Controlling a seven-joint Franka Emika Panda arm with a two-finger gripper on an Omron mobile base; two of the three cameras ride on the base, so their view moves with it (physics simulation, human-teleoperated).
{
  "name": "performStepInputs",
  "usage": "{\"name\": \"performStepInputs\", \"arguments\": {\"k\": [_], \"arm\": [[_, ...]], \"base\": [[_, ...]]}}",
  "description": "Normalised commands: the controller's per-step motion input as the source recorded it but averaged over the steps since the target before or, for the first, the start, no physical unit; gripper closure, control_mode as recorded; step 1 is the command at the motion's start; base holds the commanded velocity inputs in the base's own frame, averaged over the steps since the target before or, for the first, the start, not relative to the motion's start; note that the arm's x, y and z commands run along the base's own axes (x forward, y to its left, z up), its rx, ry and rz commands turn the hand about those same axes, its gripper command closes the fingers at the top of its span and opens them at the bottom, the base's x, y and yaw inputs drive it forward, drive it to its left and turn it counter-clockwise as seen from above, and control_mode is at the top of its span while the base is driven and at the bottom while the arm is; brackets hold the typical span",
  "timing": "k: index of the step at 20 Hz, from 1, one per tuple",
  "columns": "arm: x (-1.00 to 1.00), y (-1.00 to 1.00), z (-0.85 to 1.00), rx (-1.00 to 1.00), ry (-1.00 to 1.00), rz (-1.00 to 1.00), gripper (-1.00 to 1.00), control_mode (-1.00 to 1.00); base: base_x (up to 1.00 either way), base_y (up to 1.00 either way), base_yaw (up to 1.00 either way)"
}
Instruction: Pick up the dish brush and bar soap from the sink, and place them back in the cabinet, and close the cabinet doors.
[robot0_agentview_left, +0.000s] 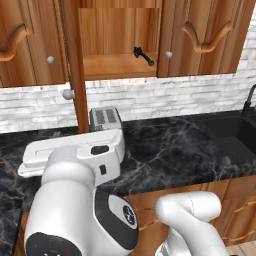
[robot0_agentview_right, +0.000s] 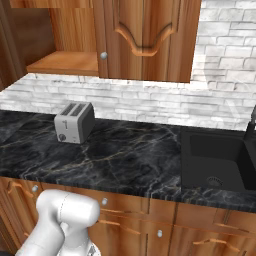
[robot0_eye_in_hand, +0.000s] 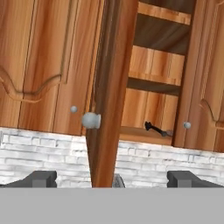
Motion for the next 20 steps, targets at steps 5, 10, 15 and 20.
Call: {"name": "performStepInputs", "arguments": {"k": [5, 10, 15, 20], "arm": [[0.24, 0.22, -0.16, 0.0, -0.03, 0.0, -1.0, -1.0], [0.37, 0.16, -0.06, 0.0, -0.01, 0.0, -1.0, -1.0], [0.31, 0.05, -0.07, 0.0, 0.0, 0.0, -1.0, -1.0], [0.14, 0.12, -0.14, 0.0, -0.01, 0.0, -1.0, -1.0]], "base": [[0.0, 0.0, 0.0], [0.0, 0.0, 0.0], [0.0, 0.0, 0.0], [0.0, 0.0, 0.0]]}}
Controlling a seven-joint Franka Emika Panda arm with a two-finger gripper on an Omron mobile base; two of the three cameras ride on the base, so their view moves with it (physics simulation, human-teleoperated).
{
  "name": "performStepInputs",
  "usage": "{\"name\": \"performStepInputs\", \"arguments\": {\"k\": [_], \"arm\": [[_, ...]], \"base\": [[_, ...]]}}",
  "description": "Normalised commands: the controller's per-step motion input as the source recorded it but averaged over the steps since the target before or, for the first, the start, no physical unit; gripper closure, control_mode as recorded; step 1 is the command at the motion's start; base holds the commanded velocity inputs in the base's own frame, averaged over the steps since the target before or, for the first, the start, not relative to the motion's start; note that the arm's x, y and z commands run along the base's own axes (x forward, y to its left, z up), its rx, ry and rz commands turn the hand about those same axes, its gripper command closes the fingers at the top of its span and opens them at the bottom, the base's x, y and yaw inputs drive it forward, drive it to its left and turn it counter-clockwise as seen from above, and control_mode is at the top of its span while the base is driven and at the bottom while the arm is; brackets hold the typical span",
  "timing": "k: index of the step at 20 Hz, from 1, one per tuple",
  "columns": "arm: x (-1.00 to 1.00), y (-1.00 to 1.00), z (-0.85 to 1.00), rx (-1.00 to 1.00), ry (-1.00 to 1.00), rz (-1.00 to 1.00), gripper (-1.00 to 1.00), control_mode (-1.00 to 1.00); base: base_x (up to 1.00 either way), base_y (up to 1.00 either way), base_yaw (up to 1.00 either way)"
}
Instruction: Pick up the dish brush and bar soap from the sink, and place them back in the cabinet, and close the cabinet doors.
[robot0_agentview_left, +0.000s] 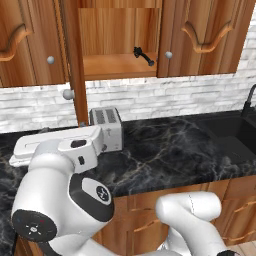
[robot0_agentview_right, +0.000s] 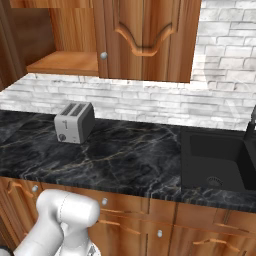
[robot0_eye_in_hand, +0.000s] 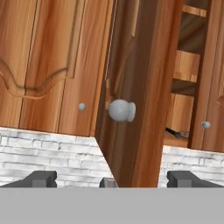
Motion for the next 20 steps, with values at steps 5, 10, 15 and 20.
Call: {"name": "performStepInputs", "arguments": {"k": [5, 10, 15, 20], "arm": [[0.08, 0.2, -0.04, 0.0, -0.01, 0.0, -1.0, -1.0], [0.15, 0.16, 0.0, 0.0, -0.01, 0.0, -1.0, -1.0], [0.22, 0.12, 0.0, 0.0, -0.01, 0.0, -1.0, -1.0], [0.29, 0.06, 0.0, 0.0, -0.01, 0.0, -1.0, -1.0]], "base": [[0.0, 0.0, 0.0], [0.0, 0.0, 0.0], [0.0, 0.0, 0.0], [0.0, 0.0, 0.0]]}}
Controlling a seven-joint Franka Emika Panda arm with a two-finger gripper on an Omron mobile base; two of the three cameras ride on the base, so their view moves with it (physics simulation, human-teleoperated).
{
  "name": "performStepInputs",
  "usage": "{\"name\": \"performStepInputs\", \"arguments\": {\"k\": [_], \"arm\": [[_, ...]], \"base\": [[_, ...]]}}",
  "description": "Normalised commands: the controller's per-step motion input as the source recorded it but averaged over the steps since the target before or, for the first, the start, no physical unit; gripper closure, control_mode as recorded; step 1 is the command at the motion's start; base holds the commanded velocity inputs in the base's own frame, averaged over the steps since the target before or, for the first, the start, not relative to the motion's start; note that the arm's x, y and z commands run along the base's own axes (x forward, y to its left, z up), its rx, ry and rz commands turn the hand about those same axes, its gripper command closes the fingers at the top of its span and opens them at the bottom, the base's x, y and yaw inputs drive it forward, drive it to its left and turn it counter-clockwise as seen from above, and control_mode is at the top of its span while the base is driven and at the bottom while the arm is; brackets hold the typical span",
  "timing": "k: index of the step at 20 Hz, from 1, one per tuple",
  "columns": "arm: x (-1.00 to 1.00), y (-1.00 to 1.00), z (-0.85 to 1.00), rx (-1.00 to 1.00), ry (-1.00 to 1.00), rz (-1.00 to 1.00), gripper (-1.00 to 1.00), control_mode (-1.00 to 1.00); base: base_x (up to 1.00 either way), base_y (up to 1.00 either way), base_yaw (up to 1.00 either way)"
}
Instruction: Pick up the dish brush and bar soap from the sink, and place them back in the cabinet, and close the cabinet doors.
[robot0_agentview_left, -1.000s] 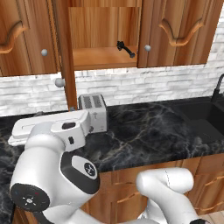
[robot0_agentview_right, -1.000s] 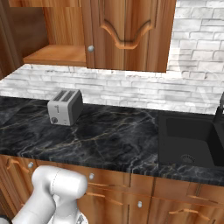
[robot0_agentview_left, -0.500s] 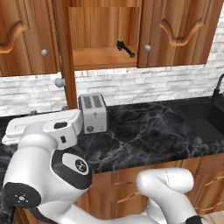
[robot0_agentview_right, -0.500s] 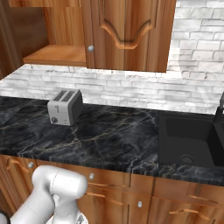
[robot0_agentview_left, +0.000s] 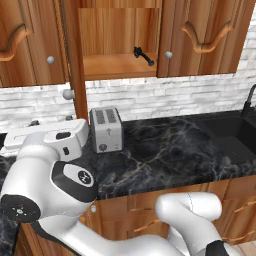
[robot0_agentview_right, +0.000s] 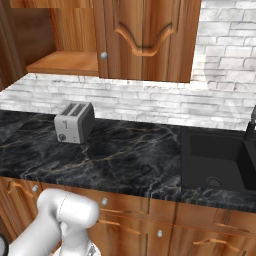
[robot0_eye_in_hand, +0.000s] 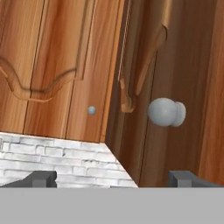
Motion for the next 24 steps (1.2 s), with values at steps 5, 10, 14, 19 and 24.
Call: {"name": "performStepInputs", "arguments": {"k": [5, 10, 14, 19, 24], "arm": [[0.27, 0.02, 0.0, 0.0, 0.0, 0.0, -1.0, -1.0], [0.24, 0.05, -0.03, 0.0, 0.0, 0.0, -1.0, -1.0], [0.22, 0.09, -0.06, 0.0, 0.0, 0.0, -1.0, -1.0], [0.19, 0.01, -0.06, 0.0, -0.03, 0.0, -1.0, -1.0], [0.11, 0.0, -0.06, 0.0, -0.07, 0.0, -1.0, -1.0]], "base": [[0.0, 0.0, 0.0], [0.0, 0.0, 0.0], [0.0, 0.0, 0.0], [0.0, 0.0, 0.0], [0.0, 0.0, 0.0]]}}
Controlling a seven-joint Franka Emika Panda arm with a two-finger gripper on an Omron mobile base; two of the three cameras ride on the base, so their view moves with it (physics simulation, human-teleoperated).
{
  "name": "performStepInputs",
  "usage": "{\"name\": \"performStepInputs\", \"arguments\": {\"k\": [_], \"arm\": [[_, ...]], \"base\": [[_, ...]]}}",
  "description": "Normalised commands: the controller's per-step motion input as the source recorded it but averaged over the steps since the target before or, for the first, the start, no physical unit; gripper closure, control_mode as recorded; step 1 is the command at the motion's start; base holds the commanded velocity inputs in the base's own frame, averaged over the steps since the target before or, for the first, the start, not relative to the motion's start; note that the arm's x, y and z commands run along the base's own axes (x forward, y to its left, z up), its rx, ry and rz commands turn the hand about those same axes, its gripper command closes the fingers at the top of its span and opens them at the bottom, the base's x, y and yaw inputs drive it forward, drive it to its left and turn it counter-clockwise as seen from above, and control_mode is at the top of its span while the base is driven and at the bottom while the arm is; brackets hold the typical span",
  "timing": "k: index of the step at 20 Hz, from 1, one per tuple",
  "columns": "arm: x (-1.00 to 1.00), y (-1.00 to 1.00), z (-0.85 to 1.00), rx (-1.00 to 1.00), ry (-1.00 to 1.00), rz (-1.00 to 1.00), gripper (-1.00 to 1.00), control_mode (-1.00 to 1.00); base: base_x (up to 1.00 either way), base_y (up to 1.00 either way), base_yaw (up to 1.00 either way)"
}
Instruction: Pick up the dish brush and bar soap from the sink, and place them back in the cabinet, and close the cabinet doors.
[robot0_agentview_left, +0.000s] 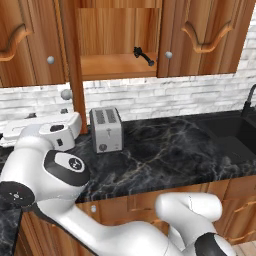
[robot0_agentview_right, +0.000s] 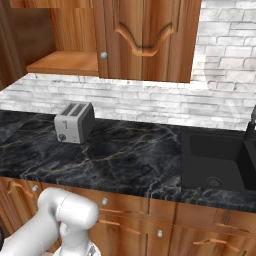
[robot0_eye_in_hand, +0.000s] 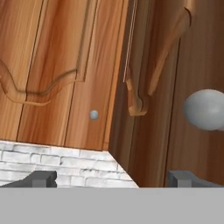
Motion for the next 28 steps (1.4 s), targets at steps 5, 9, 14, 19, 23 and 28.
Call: {"name": "performStepInputs", "arguments": {"k": [5, 9, 14, 19, 23, 28], "arm": [[0.08, -0.08, -0.01, 0.0, -0.07, -0.02, -1.0, -1.0], [0.07, -0.24, 0.0, 0.0, -0.07, -0.05, -1.0, -1.0], [0.08, -0.34, 0.0, 0.0, -0.05, -0.07, -1.0, -1.0], [0.05, -0.4, 0.0, 0.0, -0.03, -0.07, -1.0, -1.0], [0.05, -0.39, 0.0, 0.0, -0.03, -0.06, -1.0, -1.0], [0.09, -0.35, 0.0, 0.0, 0.0, -0.05, -1.0, -1.0]], "base": [[0.0, 0.0, 0.0], [0.0, 0.0, 0.0], [0.0, 0.0, 0.0], [0.0, 0.0, 0.0], [0.0, 0.0, 0.0], [0.0, 0.0, 0.0]]}}
